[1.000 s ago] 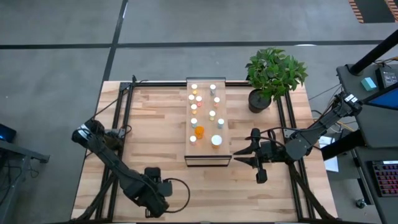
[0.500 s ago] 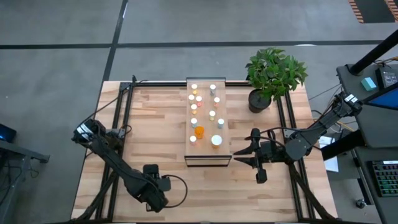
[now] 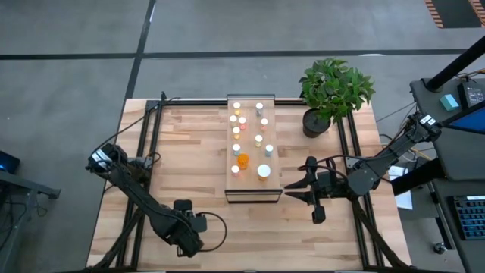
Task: Pick and place medicine bottles onto shelf by color
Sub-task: Put the transparent bottle on the shelf
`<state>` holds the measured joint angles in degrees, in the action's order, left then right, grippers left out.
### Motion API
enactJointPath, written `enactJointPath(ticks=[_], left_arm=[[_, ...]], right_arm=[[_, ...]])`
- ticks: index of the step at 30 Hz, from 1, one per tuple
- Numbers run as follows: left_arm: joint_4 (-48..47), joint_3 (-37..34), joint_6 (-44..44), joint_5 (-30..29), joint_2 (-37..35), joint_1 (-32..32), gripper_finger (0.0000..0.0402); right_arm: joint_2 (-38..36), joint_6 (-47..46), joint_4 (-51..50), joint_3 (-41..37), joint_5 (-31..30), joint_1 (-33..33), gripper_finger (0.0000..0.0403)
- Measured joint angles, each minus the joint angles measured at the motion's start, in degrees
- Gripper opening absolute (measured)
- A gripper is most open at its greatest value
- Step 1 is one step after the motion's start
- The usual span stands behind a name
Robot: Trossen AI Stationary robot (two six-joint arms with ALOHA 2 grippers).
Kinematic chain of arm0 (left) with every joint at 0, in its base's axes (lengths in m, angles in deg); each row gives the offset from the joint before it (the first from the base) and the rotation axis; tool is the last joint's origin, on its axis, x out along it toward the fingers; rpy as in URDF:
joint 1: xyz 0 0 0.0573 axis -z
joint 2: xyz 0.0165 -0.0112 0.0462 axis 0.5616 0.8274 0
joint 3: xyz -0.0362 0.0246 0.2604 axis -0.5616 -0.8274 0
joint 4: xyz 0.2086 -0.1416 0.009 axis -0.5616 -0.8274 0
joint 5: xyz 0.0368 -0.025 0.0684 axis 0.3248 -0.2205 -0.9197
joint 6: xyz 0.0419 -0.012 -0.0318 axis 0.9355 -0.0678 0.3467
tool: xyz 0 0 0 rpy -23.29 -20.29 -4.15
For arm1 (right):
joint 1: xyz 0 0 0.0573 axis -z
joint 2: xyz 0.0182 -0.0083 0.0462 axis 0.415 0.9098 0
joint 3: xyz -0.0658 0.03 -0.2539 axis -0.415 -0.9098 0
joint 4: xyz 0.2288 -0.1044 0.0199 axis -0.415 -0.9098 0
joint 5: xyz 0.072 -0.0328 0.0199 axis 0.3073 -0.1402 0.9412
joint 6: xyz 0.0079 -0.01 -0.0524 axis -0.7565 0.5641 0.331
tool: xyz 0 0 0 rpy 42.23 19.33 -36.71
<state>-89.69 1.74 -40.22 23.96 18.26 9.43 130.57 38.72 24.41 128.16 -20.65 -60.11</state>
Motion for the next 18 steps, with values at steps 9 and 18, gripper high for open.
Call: enactJointPath(ticks=[9,18], left_arm=[[0.67,0.0,-0.04,0.03,0.02,0.0,0.0125],[-1.35,8.02,-0.02,10.31,-2.95,-2.0,0.0121]], right_arm=[[0.0,0.04,0.0,0.0,0.02,0.0,0.0061],[0.0,-0.24,-0.2,0.0,0.02,0.0,0.0061]])
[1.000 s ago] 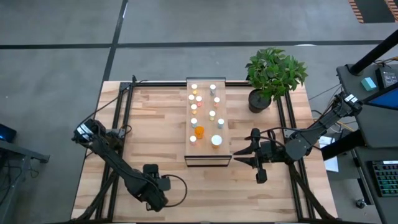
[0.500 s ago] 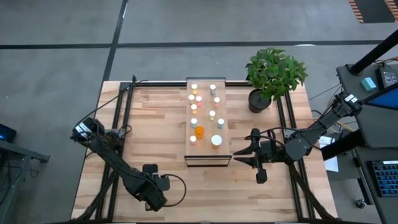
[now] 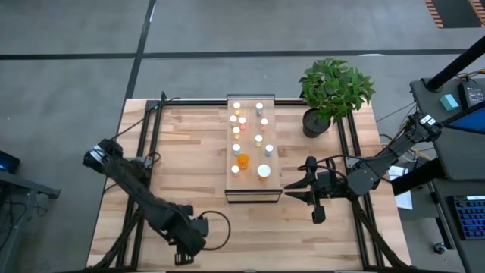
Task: Pick and place medicine bottles onto shelf by color
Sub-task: Put the transparent bottle on the shelf
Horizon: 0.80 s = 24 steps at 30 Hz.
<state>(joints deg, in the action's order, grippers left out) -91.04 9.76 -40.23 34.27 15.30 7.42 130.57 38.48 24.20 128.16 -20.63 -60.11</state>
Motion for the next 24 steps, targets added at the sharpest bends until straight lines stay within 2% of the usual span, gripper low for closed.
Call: enactJointPath(ticks=[4,7,10,14,18,24], left_arm=[[-2.16,8.43,-0.79,2.79,-2.48,-2.56,0.0121],[-9.81,15.36,-0.98,0.32,-3.66,-5.28,0.012],[-17.16,21.12,2.34,-3.89,-4.07,-9.22,0.012],[-24.69,26.57,10.36,-5.44,-4.11,-16.4,0.012],[-29.86,28.7,21.02,-6.6,-4.11,-24.53,0.012],[-32.77,27.96,40.12,-14.91,-4.11,-37.38,0.0119]], right_arm=[[0.0,0.0,-0.13,0.0,-0.02,0.0,0.0061],[0.0,0.17,-0.21,0.0,-0.7,0.0,0.0061],[0.0,-0.18,-0.2,0.0,-0.95,0.0,0.0061],[0.0,-1.18,-0.19,0.0,-2.18,0.0,0.0061],[0.0,-2.49,-0.17,0.0,-3.91,0.0,0.0061],[0.0,-3.65,-0.17,0.0,-5.62,0.13,0.0061]])
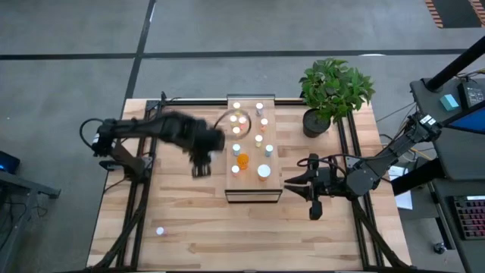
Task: Pick and place medicine bottles onto shelf by color
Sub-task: Put the transparent bottle on the shelf
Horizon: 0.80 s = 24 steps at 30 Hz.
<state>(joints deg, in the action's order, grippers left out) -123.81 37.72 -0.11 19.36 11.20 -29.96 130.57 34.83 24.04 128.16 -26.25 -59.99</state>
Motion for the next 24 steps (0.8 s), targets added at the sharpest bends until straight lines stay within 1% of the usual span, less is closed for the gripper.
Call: enactJointPath(ticks=[2,5,9,14,24], left_arm=[[1.83,-0.2,5.64,-0.47,0.4,-4.61,0.0119],[5.43,-0.27,11.25,-0.49,1.1,-10.37,0.0119],[9.53,-0.31,15.11,2.57,2.03,-14.19,0.0119],[10.21,-0.57,15.5,4.9,3.26,-14.26,0.0119],[16.29,-0.75,17.47,4.82,7.17,-14.38,0.0119]], right_arm=[[-0.01,-0.26,-0.02,0.0,-1.08,0.11,0.0061],[-0.02,-0.68,0.02,0.0,-2.95,0.16,0.0061],[-0.02,-2.24,0.0,0.0,-4.36,0.27,0.0061],[-0.02,-4.26,-0.02,0.0,-4.93,0.27,0.0061],[-0.02,-4.53,-0.04,0.0,-7.29,0.27,0.0061]])
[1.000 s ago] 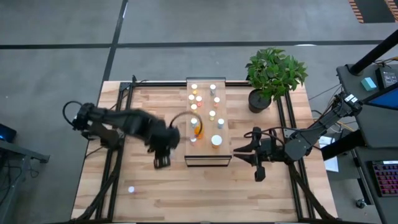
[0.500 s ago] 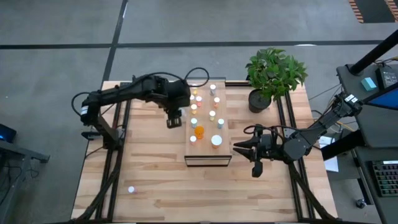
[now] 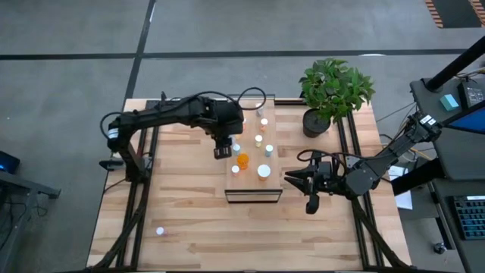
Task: Pick and place medicine bottles onto shelf by color
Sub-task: Put the transparent bottle on the shelf
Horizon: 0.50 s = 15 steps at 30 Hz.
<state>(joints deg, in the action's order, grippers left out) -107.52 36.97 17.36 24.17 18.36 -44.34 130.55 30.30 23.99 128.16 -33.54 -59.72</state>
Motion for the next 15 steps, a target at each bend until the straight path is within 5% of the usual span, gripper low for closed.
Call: enactJointPath(ticks=[15], left_arm=[[0.81,-0.04,1.36,0.0,2.38,0.02,0.0146]], right_arm=[[0.0,-0.03,-0.02,0.0,-0.75,0.0,0.0061]])
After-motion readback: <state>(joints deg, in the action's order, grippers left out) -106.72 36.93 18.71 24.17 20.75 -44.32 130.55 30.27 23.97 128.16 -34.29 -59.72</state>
